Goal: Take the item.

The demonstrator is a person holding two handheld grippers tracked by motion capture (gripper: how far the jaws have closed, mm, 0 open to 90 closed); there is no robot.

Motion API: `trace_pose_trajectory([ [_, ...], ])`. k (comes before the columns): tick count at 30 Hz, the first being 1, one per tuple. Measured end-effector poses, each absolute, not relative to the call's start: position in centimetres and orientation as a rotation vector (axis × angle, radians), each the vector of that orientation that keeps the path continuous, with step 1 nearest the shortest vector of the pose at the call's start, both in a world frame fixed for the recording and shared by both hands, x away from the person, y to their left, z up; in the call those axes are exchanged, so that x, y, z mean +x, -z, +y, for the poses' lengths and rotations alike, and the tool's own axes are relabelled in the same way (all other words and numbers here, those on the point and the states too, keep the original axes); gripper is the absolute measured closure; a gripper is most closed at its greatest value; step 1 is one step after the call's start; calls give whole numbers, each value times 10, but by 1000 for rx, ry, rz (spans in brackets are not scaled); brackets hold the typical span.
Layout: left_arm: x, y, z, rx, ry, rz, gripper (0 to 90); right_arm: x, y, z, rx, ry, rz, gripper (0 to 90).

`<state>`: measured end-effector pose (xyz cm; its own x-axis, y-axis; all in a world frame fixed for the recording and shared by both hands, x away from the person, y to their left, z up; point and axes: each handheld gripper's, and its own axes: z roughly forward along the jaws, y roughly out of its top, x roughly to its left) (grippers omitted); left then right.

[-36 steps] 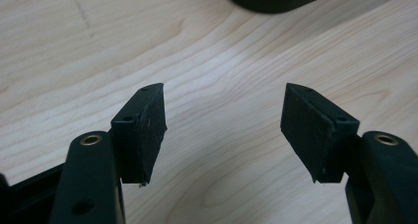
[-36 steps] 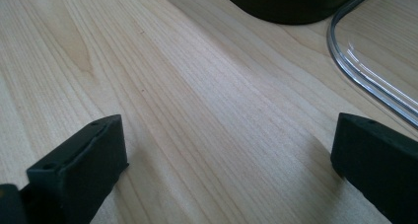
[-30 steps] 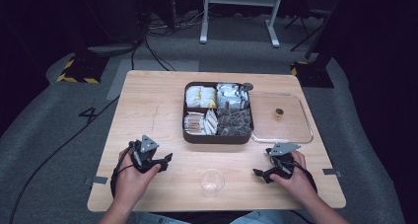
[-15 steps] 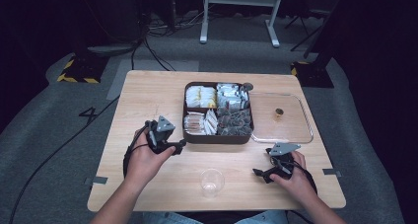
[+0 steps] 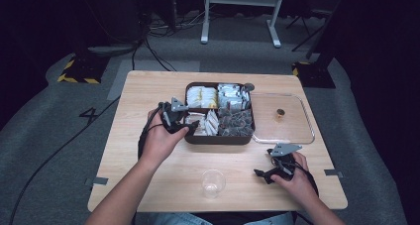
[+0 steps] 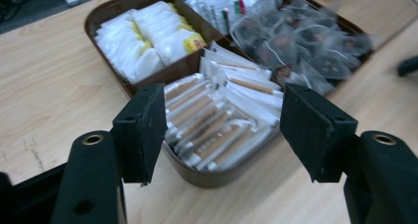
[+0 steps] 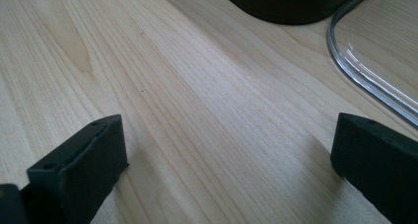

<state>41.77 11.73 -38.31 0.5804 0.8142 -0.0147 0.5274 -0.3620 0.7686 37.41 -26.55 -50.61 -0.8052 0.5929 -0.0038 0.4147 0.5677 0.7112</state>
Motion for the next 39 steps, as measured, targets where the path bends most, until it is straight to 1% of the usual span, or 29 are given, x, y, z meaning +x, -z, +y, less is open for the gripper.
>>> trace_pose_trajectory([
  [6, 438, 381, 108, 2050, -432, 1077, 361, 373, 506, -265, 849, -1063, 2553, 6],
  [13, 460, 380, 97, 2065, -455, 1097, 349, 372, 506, -265, 863, -1060, 2545, 6],
  [14, 468, 379, 93, 2060, -463, 1112, 350, 372, 506, -265, 863, -1060, 2545, 6],
  [16, 473, 379, 91, 2050, -456, 1118, 351, 372, 506, -265, 864, -1061, 2545, 6],
  [17, 482, 379, 87, 2028, -448, 1126, 355, 372, 506, -265, 864, -1061, 2545, 6],
  [22, 496, 380, 79, 2036, -445, 1131, 359, 372, 506, -265, 864, -1062, 2545, 6],
  [25, 517, 386, 76, 2026, -459, 1140, 364, 372, 506, -265, 864, -1061, 2545, 6],
  [28, 534, 395, 78, 2040, -466, 1179, 396, 372, 506, -265, 864, -1061, 2545, 6],
  [31, 550, 405, 77, 2023, -413, 1215, 424, 372, 506, -265, 865, -1061, 2545, 6],
  [34, 561, 414, 74, 2036, -394, 1226, 443, 372, 506, -265, 863, -1061, 2544, 6],
  [39, 571, 429, 70, 2066, -363, 1248, 525, 372, 506, -265, 864, -1061, 2544, 6],
])
